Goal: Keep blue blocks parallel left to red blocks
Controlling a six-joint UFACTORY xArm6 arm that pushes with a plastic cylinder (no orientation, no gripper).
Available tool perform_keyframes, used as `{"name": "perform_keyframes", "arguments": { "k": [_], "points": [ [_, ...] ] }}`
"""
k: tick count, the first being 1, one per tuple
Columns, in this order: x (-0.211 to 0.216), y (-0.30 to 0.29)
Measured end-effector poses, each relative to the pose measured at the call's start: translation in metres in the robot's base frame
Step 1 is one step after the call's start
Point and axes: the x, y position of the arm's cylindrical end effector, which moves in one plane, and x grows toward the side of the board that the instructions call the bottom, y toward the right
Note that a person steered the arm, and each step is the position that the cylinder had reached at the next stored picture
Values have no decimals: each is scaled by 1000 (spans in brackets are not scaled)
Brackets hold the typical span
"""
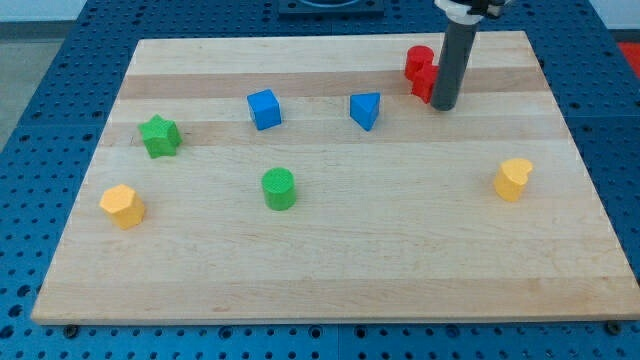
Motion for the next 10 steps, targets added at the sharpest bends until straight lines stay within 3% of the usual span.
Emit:
{"name": "perform_keyframes", "arguments": {
  "k": [1, 3, 4, 6, 9, 10],
  "points": [
    [2, 0],
    [74, -25],
    [76, -68],
    [42, -137],
    [46, -53],
    [36, -67]
  ]
}}
